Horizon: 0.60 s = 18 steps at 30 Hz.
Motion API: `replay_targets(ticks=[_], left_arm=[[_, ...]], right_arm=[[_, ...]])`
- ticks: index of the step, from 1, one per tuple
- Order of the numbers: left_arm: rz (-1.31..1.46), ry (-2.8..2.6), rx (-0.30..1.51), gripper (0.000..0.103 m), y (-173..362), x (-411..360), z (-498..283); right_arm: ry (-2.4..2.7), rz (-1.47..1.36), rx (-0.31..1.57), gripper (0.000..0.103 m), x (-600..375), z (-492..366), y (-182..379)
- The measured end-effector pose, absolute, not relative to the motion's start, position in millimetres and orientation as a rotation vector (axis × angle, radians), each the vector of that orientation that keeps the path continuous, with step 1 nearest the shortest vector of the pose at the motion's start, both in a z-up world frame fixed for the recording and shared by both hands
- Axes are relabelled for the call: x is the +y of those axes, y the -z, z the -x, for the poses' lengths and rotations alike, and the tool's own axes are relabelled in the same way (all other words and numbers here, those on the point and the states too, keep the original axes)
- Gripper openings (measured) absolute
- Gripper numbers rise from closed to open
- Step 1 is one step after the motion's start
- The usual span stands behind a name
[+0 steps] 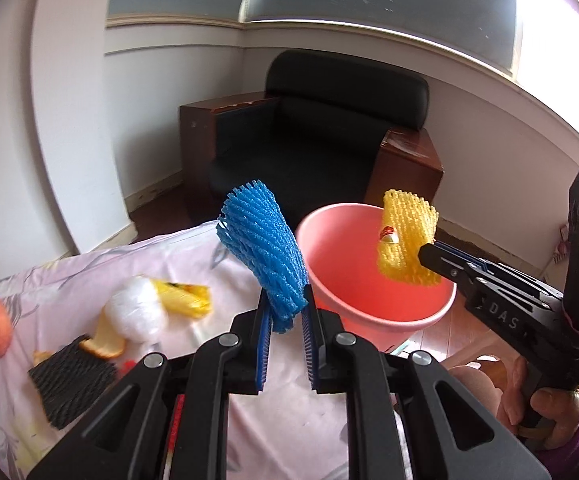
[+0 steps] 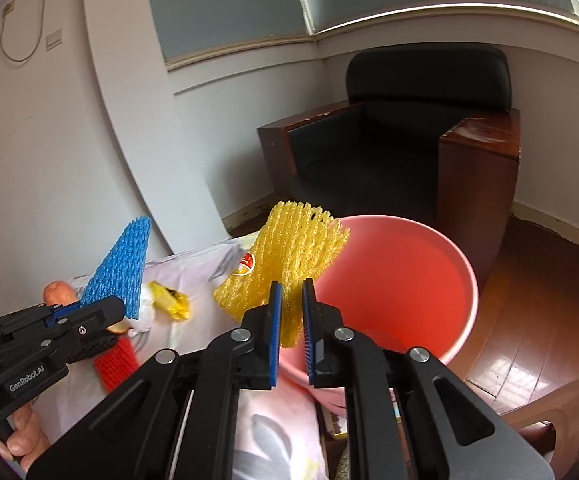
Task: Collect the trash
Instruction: 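Carry the blue and yellow foam nets over the pink bucket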
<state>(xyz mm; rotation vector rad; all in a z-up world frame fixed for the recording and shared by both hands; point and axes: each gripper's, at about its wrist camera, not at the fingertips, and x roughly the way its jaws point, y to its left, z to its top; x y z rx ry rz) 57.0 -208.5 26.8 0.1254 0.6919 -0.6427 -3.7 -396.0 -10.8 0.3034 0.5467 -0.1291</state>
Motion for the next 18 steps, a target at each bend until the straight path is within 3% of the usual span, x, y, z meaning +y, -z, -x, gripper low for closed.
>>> replay_targets(ticks=[18], left_arm=[[-0.189,0.762,0.774,0.014,2.7,-295.5,-79.0]], right_arm=[[0.233,-0.350,0.602,0.011,-449.5,-0.9,46.6]])
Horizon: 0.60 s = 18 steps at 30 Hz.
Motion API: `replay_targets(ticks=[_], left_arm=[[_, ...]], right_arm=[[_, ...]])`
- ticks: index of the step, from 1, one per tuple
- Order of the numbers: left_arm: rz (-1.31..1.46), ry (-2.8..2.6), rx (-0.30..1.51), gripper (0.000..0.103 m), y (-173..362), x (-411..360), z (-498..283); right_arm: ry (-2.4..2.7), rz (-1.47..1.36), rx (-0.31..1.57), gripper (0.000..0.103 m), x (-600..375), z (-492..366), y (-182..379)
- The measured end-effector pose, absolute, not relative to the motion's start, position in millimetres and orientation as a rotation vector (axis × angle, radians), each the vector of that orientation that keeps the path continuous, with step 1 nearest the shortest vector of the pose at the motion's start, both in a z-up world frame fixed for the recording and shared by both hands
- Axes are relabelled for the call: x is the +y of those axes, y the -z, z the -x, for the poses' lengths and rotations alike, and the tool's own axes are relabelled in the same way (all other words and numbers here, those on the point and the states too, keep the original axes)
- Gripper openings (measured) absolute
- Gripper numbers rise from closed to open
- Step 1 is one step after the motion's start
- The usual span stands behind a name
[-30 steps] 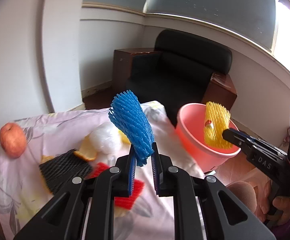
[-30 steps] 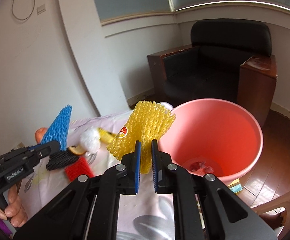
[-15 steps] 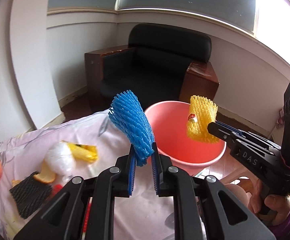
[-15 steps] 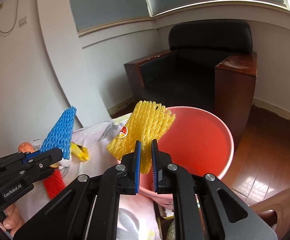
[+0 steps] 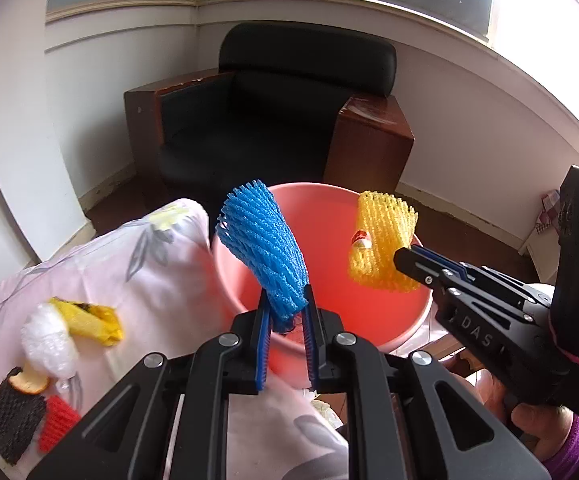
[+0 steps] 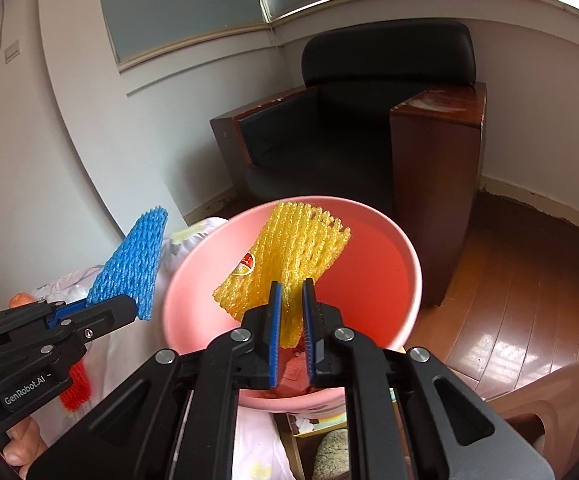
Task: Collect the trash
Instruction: 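Carry the blue and yellow foam nets over the pink bucket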
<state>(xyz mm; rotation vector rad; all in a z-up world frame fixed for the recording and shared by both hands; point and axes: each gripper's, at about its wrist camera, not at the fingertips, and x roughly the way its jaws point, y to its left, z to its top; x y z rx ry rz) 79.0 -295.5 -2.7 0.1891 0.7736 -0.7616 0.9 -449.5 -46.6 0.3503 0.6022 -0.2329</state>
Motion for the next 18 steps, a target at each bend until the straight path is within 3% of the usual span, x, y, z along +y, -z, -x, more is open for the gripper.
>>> replay_targets(ticks=[11,17,18], left_arm=[[-0.222,0.784,0.839,0.017,25.6,-322.6,-84.1],[-0.196,0.762,0.836,0.043,24.8,-321.3,-82.3],[-0.194,0.762,0.831,0.044,23.8,-318.6,-81.4]], right_arm=[[0.263,-0.388,0.646,0.011,-466.3,-3.5,63.9],[0.257,-0.447,0.664,0.011,-472.7,-5.3,67.8],[0.260,-0.453,0.665,0.011,-473.6,-5.2,68.3]])
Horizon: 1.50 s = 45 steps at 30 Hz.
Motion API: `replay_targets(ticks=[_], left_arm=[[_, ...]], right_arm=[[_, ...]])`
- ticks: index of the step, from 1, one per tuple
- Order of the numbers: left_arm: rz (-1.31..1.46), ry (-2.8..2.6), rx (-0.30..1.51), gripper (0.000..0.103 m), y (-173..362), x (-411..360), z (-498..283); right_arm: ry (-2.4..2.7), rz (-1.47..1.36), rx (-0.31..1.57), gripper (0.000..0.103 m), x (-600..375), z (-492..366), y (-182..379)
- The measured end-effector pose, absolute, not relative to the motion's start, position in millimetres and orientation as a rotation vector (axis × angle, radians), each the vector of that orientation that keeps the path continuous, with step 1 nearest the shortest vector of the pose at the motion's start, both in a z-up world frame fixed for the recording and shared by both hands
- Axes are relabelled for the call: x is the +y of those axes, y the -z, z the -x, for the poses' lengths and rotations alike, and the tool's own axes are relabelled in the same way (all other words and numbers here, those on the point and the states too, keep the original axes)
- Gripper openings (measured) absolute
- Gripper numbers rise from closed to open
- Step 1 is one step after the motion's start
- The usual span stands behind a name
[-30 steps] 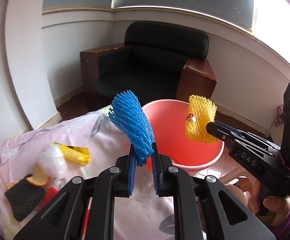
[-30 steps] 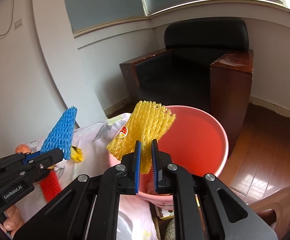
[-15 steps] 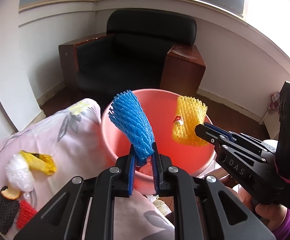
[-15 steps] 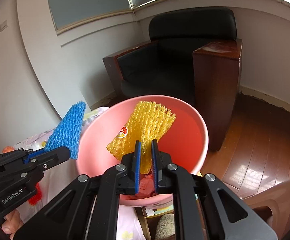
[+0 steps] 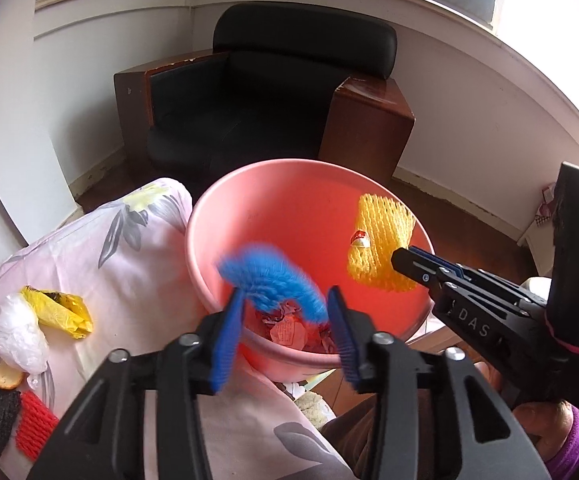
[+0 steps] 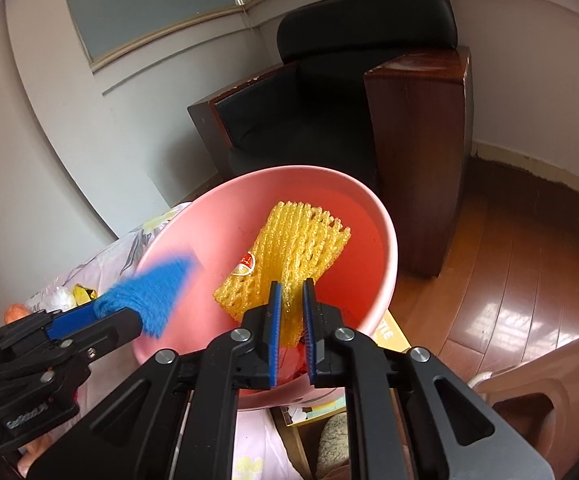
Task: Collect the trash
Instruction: 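Open both tools to drop the nets into the pink bucket, then move both open tools back over the table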
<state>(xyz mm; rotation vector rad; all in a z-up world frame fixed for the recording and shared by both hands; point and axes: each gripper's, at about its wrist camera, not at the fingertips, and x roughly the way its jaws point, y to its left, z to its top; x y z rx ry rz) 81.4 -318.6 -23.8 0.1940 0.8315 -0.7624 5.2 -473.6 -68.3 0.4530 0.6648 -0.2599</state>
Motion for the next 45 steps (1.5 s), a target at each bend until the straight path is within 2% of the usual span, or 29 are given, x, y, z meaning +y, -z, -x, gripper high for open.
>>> replay_targets(ticks=[3,5,7,15,19,22,45], left_arm=[[-0.198,0.761,0.815,0.044,20.6,-314.4,-78.6],[-0.190,0.759,0.814,0.045,19.2,-310.2,-78.0],[-0.179,0.756,0.816,0.045,17.4,-305.3,-77.3],[-0.162,0.735,0.801,0.054,9.8,-281.4,-69.5],[-0.148,0.712,0.807,0.054,6.8,-267.4,-64.5],[-0.138,0.700,0.804,0.054,5.1,-253.5,-57.8],[-0.085,0.513,0.766,0.054,9.6,-116.1,-25.9]], right_arm=[[0.262,-0.480,0.668,0.016,-476.1,-4.6,69.7],[0.261,-0.495,0.661,0.025,-476.6,-3.4,69.3],[0.261,-0.495,0.654,0.028,-475.5,-2.4,67.4],[0.221,-0.481,0.629,0.029,-459.5,3.4,54.1],[0.167,-0.463,0.619,0.030,-440.9,8.5,47.5],[0.121,-0.448,0.626,0.045,-424.3,13.0,45.1],[-0.088,-0.335,0.723,0.045,-304.5,16.0,50.4]])
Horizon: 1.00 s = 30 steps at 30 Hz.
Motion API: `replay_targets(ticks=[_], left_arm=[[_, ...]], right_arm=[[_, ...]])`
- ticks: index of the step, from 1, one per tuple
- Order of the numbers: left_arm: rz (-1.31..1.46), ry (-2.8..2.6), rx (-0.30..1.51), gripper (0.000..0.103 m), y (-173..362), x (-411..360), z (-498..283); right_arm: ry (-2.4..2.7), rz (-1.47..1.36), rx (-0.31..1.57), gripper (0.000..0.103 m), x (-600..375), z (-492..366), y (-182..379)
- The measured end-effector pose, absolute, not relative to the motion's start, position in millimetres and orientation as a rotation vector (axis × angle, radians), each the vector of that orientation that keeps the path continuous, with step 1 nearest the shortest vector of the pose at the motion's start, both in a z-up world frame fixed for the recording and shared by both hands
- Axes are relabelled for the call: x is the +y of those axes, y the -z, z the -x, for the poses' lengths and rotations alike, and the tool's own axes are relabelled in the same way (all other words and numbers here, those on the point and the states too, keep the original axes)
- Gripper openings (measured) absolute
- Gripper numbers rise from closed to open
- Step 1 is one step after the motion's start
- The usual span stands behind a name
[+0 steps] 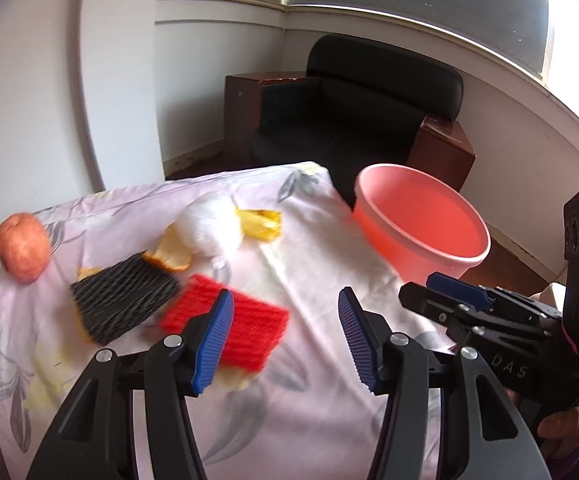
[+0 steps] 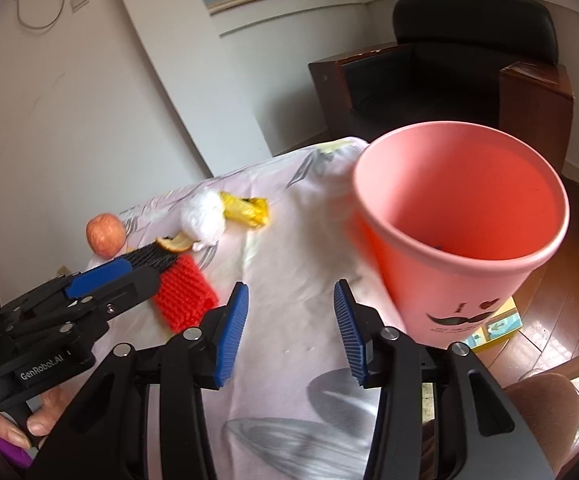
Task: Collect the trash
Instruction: 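Move both open tools back over the table, then grasp the black foam net with the left tool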
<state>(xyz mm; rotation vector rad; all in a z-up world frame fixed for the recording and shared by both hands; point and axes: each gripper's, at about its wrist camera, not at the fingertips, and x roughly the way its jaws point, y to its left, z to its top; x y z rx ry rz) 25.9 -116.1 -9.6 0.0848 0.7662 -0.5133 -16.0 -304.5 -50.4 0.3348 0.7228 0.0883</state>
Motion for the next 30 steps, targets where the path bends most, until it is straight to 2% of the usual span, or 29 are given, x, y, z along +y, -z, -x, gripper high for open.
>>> replay_targets(ticks=[15,22,30], left_arm=[[-0.034,0.317,0.786,0.054,32.5,-29.5,-37.3],[0.143,0.231,0.802,0.054,32.6,23.8,-68.7],[0.137,0.225,0.795,0.053,39.3,23.0,-105.4]], right_arm=[[-0.161,-0.275,0.796,0.045,-263.0,-0.7,63.3],[-0.163,-0.271,0.812,0.045,-257.4,-8.4,66.4],[-0.161,-0.262,0.832,0.045,-250.5,-14.0,69.8]])
